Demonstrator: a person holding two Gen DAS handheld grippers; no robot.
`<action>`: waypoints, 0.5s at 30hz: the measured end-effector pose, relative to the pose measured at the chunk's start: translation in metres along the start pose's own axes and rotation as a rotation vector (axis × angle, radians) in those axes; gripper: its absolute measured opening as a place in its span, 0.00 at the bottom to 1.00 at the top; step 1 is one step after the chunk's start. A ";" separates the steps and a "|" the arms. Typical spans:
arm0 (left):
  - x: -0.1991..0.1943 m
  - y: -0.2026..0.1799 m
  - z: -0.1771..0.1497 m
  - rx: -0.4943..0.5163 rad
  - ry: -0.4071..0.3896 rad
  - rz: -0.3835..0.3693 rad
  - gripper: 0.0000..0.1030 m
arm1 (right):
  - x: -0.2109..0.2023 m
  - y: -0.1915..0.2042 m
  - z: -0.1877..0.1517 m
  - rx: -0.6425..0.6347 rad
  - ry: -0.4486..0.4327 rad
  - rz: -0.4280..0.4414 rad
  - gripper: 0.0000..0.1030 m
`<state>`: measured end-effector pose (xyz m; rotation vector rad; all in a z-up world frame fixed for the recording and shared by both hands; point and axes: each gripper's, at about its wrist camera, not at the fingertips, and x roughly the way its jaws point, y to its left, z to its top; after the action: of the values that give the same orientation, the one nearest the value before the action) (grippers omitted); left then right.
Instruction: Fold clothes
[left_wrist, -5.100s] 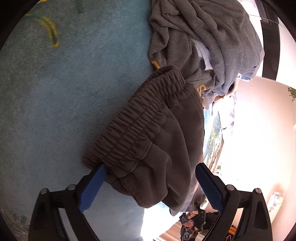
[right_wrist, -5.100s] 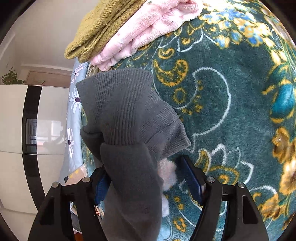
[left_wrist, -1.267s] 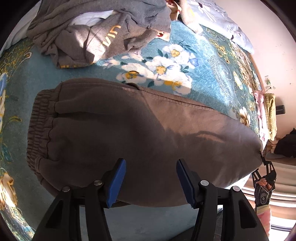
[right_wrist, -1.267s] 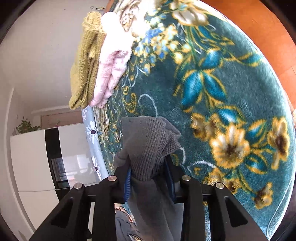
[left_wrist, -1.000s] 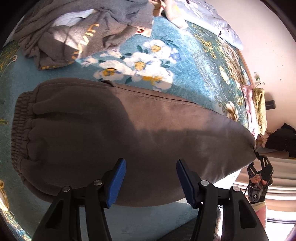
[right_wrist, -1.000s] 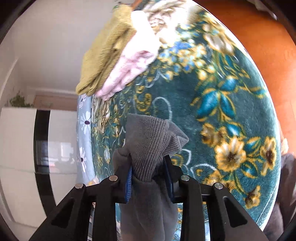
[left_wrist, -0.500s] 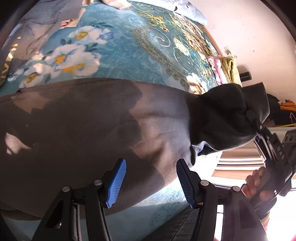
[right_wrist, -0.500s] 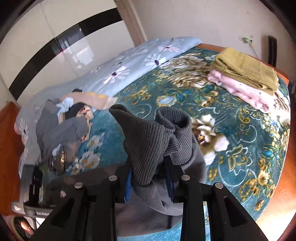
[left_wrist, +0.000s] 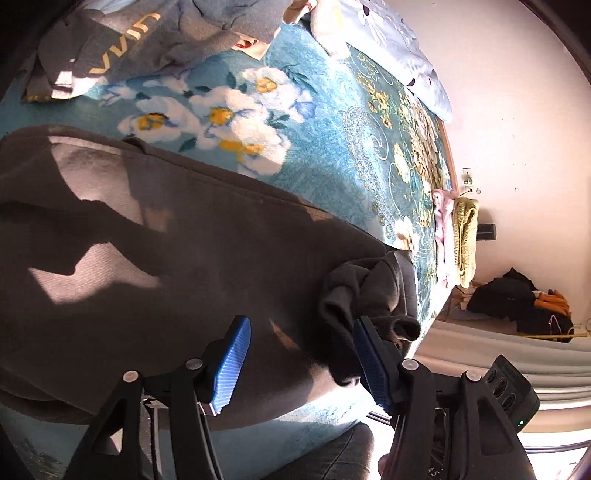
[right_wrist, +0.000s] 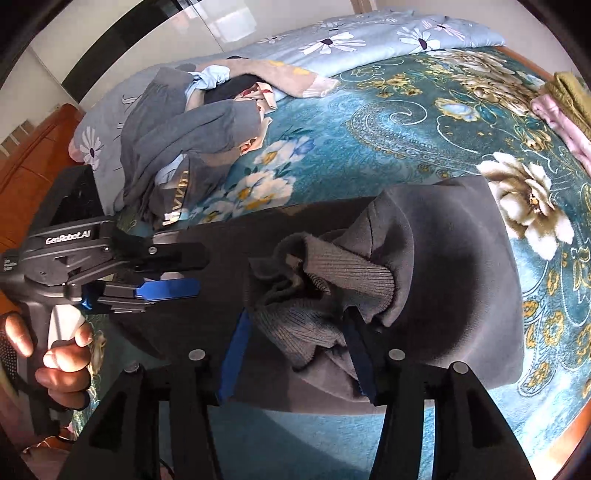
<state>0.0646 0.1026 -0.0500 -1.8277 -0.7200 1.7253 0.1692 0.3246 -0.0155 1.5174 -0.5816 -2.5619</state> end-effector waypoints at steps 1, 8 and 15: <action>0.003 -0.001 -0.001 0.002 0.010 -0.006 0.62 | -0.008 -0.007 -0.002 0.032 -0.027 0.017 0.53; 0.028 -0.022 -0.009 0.042 0.084 -0.023 0.67 | -0.061 -0.098 -0.020 0.429 -0.212 0.013 0.54; 0.061 -0.044 -0.018 0.142 0.133 0.008 0.76 | -0.057 -0.127 -0.053 0.596 -0.187 0.017 0.54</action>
<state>0.0845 0.1764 -0.0627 -1.8288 -0.5238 1.5986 0.2553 0.4430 -0.0391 1.3896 -1.4786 -2.6697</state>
